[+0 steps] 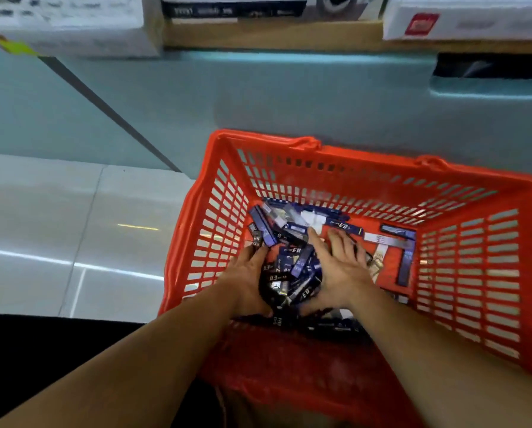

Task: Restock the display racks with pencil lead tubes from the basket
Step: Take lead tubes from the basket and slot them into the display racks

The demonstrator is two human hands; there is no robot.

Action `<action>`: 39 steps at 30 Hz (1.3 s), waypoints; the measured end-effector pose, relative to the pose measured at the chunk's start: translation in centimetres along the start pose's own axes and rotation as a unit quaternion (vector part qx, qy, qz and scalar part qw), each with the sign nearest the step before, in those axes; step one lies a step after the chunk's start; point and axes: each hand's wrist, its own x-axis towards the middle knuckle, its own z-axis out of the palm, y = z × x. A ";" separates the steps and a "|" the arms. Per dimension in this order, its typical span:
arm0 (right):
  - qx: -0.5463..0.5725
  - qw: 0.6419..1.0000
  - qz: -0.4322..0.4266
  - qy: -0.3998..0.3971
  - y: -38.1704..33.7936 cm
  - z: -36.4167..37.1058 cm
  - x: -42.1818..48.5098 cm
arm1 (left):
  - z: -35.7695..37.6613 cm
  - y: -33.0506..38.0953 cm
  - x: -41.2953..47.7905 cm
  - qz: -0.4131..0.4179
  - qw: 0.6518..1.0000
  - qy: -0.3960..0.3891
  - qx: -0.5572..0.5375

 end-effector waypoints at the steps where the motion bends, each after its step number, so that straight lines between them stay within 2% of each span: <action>1: 0.003 1.000 -0.011 0.018 0.2 -0.5 0.1 | 0.2 0.0 0.1 0.005 1.000 0.002 0.009; 6: 0.032 0.996 -0.015 0.081 0.4 -2.3 0.6 | 0.7 0.7 0.2 0.037 0.997 -0.020 0.058; 10: 0.114 0.991 0.004 0.071 0.1 -2.1 0.4 | 0.8 0.5 0.2 0.037 0.996 -0.018 0.085; 14: 0.174 0.984 0.020 0.046 0.6 -1.9 0.1 | 0.5 1.0 0.6 0.019 0.997 0.032 0.067; 16: 0.164 0.985 0.036 0.032 0.9 -1.5 0.0 | 0.7 1.3 0.8 -0.003 0.998 0.047 0.043; 20: 0.207 0.976 0.075 0.000 1.1 -0.3 -0.2 | 1.2 1.2 1.2 -0.064 0.988 0.066 -0.124; 24: 0.218 0.972 0.084 -0.007 0.5 -0.7 -0.2 | 1.2 0.9 1.2 -0.076 0.983 0.000 -0.168; 27: 0.258 0.960 0.093 -0.049 0.1 -1.0 -0.3 | 1.4 0.9 0.9 -0.040 0.995 -0.062 -0.073; 30: 0.315 0.938 0.131 -0.053 -0.5 -1.1 -0.5 | 1.4 0.9 0.7 -0.011 0.993 -0.097 -0.063; 36: 0.330 0.932 0.149 -0.004 -1.4 -0.7 -0.1 | 1.9 1.4 0.4 0.002 0.995 -0.049 -0.084; 39: 0.387 0.910 0.146 -0.002 -1.4 -0.7 0.2 | 1.6 1.5 0.4 0.000 0.992 -0.030 -0.126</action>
